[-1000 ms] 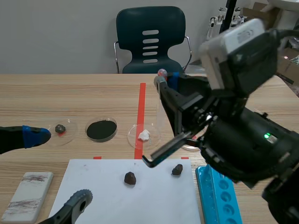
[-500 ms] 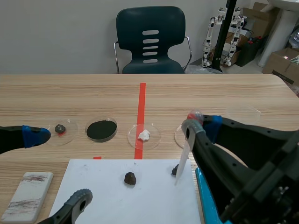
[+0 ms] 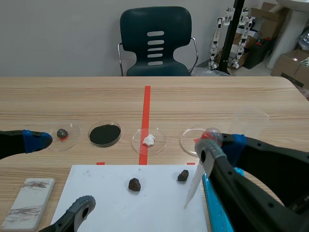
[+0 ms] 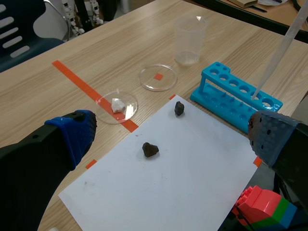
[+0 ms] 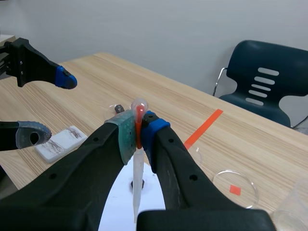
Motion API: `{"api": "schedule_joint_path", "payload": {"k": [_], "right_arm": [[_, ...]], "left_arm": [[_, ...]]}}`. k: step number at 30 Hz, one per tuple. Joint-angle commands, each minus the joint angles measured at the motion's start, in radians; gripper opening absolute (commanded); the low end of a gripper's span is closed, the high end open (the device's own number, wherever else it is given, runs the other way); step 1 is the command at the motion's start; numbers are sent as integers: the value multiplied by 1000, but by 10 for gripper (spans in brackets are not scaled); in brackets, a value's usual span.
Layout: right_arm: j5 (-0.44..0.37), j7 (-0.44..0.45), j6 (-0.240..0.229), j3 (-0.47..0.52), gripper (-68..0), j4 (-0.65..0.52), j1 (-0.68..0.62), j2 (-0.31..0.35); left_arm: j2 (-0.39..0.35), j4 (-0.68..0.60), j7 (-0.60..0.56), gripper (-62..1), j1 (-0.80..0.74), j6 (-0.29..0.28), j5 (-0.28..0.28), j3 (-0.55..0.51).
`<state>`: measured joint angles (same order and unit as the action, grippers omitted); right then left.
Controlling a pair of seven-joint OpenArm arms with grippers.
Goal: Squeeze the dropper onto the mineral
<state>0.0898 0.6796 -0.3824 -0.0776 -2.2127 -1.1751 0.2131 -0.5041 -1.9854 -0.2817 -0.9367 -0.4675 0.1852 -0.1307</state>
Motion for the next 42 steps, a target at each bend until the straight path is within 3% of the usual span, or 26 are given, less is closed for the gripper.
{"api": "schedule_joint_path", "payload": {"k": [1, 42], "right_arm": [[-10, 14, 0, 6, -665, -16, 15, 0], [-10, -30, 0, 6, -665, -16, 14, 0]], "left_arm": [[5, -9, -15, 14, -8, 1, 13, 1], [5, -9, -15, 14, -8, 1, 13, 1]]}}
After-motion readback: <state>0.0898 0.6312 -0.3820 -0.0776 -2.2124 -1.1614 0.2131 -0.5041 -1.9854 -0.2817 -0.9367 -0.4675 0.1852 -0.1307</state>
